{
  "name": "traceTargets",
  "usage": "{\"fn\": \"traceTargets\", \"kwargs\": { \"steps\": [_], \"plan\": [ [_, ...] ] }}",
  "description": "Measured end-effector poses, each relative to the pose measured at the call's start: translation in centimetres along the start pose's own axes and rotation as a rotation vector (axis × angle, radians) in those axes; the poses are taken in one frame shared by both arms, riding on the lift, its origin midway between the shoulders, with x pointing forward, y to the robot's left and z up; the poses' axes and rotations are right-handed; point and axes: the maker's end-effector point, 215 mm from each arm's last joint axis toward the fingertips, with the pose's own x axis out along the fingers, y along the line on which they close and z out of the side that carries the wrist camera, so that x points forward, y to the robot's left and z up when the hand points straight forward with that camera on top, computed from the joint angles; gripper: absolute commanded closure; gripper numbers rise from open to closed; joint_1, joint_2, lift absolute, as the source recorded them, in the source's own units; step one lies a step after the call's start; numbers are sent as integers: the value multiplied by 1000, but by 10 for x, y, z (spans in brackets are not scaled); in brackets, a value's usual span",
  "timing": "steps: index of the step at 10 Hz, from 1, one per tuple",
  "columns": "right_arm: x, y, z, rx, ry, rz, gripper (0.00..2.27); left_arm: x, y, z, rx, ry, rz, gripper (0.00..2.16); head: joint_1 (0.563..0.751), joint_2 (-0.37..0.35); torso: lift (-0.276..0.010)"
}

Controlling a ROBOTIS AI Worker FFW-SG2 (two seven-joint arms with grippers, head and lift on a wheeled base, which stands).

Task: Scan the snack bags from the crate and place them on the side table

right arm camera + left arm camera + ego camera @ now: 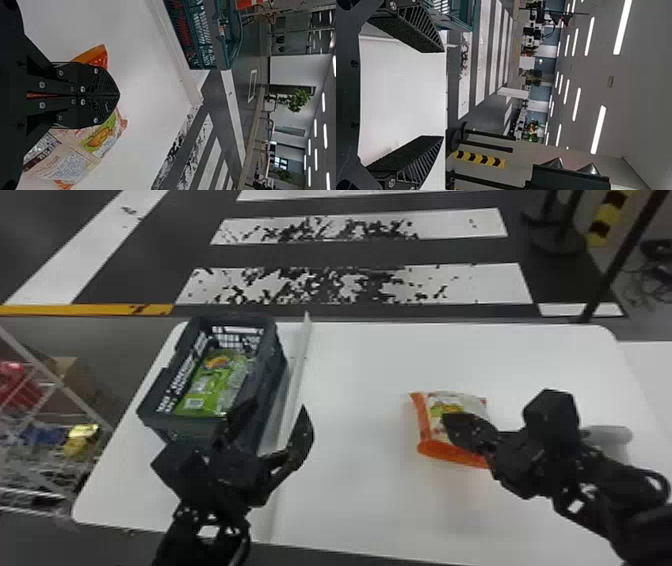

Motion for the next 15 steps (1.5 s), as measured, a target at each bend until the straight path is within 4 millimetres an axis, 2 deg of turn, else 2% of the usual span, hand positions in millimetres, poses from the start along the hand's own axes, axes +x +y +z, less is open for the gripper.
{"fn": "traceTargets", "kwargs": {
  "steps": [3, 4, 6, 10, 15],
  "plan": [
    [-16, -14, 24, 1, -46, -36, 2253, 0, 0, 0, 0, -1, -1, 100, 695, 108, -50],
    [-18, -17, 27, 6, -49, -38, 2256, 0, -1, 1, 0, -1, -2, 100, 695, 105, -50],
    [-11, -7, 23, 13, -40, -21, 2256, 0, -1, 1, 2, -1, -4, 100, 695, 112, -50],
    [37, 24, 5, 8, 12, 60, 2253, 0, -2, 7, 8, -10, -9, 100, 695, 166, -50],
    [96, 35, -27, -41, 115, 99, 2256, -1, 2, 8, 13, -8, 0, 100, 695, 208, -50]
  ]
}}
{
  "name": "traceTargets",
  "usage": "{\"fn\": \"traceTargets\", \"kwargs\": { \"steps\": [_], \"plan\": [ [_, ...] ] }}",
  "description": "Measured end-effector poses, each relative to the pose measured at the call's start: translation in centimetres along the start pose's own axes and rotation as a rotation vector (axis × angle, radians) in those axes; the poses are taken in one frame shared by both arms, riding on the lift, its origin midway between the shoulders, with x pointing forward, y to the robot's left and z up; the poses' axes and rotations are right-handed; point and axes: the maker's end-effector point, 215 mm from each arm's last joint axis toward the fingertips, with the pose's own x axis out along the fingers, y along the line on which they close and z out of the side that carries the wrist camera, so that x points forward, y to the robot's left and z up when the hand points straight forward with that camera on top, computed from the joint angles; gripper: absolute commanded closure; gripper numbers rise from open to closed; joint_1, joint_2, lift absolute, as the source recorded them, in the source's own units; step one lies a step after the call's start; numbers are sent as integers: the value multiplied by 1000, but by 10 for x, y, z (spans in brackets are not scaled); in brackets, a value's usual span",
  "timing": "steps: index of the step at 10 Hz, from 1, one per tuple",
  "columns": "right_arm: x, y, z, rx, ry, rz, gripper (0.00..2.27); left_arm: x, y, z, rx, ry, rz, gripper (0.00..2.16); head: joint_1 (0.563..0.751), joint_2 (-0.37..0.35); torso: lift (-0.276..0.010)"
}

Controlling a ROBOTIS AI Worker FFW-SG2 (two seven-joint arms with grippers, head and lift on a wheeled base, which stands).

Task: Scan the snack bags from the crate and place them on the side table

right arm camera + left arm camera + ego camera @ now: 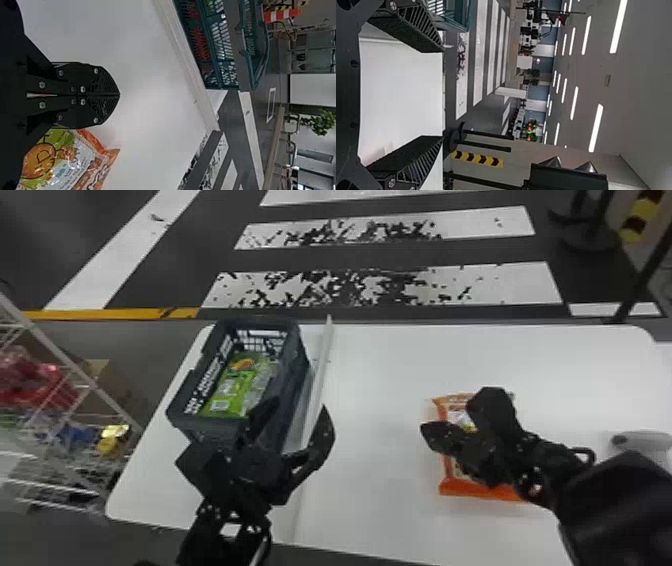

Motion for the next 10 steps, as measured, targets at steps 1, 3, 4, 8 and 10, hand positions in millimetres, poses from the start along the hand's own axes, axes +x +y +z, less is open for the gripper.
{"fn": "traceTargets", "kwargs": {
  "steps": [1, 3, 4, 8, 10],
  "plan": [
    [7, -4, -5, -16, 18, -5, 2253, 0, 0, 0, 2, 0, 1, 100, 695, 208, -50],
    [18, -19, -17, -51, 61, -26, 2253, 0, -1, 0, 2, 1, 0, 100, 695, 191, -50],
    [20, -26, -26, -67, 87, -39, 2256, -1, -2, -1, 2, 4, 0, 100, 695, 185, -50],
    [9, -51, -48, -82, 134, -70, 2256, -1, -2, -3, 0, 9, 1, 100, 695, 145, -50],
    [-1, -67, -57, -79, 148, -84, 2253, -2, -2, -4, 1, 13, 1, 100, 695, 118, -50]
  ]
}}
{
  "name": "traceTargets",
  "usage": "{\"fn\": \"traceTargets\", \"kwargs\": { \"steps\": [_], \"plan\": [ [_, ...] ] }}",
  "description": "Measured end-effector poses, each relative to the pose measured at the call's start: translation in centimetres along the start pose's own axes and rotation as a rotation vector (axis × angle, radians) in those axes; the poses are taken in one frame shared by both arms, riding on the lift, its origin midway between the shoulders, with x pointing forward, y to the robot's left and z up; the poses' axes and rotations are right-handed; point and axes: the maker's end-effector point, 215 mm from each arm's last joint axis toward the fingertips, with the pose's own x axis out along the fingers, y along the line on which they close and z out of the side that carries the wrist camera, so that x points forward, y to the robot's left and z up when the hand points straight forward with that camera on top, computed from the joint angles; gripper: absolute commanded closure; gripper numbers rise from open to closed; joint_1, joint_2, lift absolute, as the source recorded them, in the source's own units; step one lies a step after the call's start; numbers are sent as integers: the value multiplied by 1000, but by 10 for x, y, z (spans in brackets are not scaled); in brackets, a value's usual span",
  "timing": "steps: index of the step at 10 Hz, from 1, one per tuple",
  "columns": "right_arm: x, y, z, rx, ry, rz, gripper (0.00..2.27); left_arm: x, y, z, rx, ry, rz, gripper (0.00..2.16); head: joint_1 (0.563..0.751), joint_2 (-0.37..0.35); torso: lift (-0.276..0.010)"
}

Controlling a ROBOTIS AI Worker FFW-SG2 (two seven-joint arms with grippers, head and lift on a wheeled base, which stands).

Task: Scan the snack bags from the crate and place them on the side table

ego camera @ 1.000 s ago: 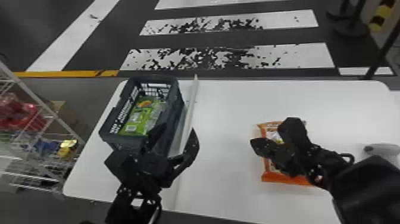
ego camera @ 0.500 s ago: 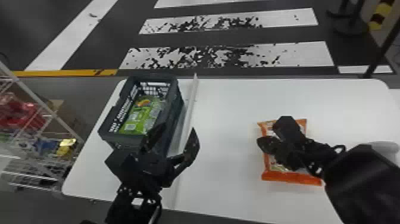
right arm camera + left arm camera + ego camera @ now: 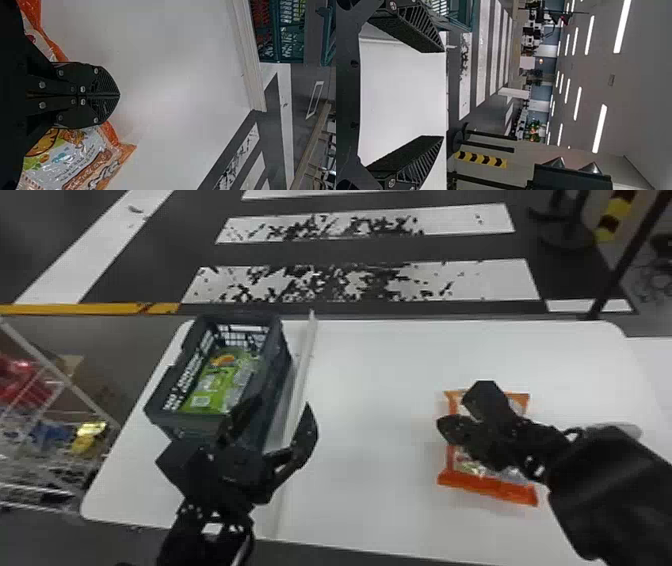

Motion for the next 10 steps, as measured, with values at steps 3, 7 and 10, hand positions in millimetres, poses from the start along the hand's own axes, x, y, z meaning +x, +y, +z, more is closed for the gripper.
{"fn": "traceTargets", "kwargs": {
  "steps": [3, 7, 10],
  "plan": [
    [-10, 4, 4, 6, -20, 13, 2253, 0, 2, -2, -1, 2, 2, 100, 695, 113, -50],
    [-15, 32, 0, 14, -23, 53, 2253, 1, 1, -2, -2, 1, -1, 100, 695, 140, -50],
    [-23, 28, -22, 16, 8, 56, 2253, 1, 0, -3, -4, 4, -2, 100, 695, 116, -50]
  ]
}}
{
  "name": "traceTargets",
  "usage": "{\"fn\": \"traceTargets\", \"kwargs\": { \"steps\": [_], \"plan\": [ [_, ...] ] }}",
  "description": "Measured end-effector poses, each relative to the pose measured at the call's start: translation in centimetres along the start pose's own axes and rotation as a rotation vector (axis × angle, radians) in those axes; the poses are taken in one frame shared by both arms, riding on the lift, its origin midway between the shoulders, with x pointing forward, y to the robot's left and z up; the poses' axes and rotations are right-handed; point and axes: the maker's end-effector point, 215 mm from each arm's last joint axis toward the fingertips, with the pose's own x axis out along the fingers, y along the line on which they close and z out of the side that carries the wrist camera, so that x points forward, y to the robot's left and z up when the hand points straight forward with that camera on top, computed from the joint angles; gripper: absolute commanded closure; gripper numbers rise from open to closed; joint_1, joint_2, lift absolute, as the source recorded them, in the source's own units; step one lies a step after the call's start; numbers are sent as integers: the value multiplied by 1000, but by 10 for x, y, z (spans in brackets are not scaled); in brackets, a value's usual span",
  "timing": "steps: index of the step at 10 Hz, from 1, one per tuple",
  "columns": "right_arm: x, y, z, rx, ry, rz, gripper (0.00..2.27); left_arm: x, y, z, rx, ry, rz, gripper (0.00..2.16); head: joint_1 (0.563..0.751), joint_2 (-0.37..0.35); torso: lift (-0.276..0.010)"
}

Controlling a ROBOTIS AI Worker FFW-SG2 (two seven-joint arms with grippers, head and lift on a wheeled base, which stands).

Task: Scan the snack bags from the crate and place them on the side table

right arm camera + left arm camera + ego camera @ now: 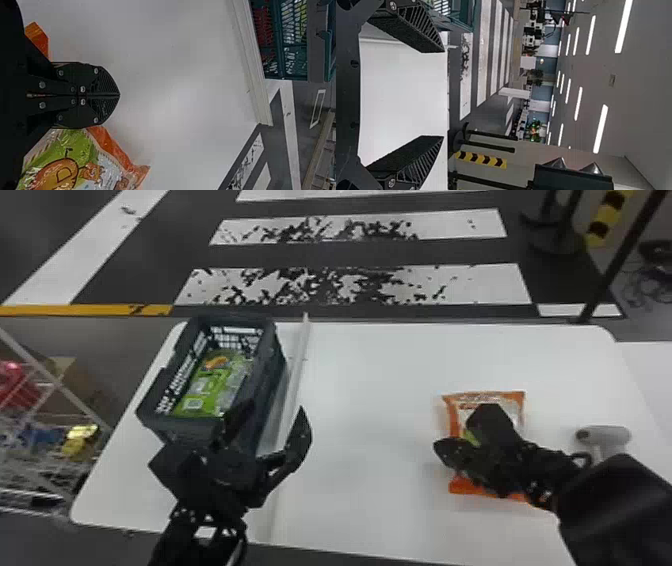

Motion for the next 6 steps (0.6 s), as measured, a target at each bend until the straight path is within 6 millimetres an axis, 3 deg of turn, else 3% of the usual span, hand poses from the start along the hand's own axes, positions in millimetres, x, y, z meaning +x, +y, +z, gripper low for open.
{"fn": "traceTargets", "kwargs": {
  "steps": [3, 6],
  "plan": [
    [-9, -13, -4, 12, -4, -22, 2256, 1, -2, 0, -3, -1, -4, 100, 695, 93, -50],
    [-8, -20, 10, 11, -26, -33, 2253, 1, -5, 0, -5, -2, -7, 100, 695, 92, -50]
  ]
}}
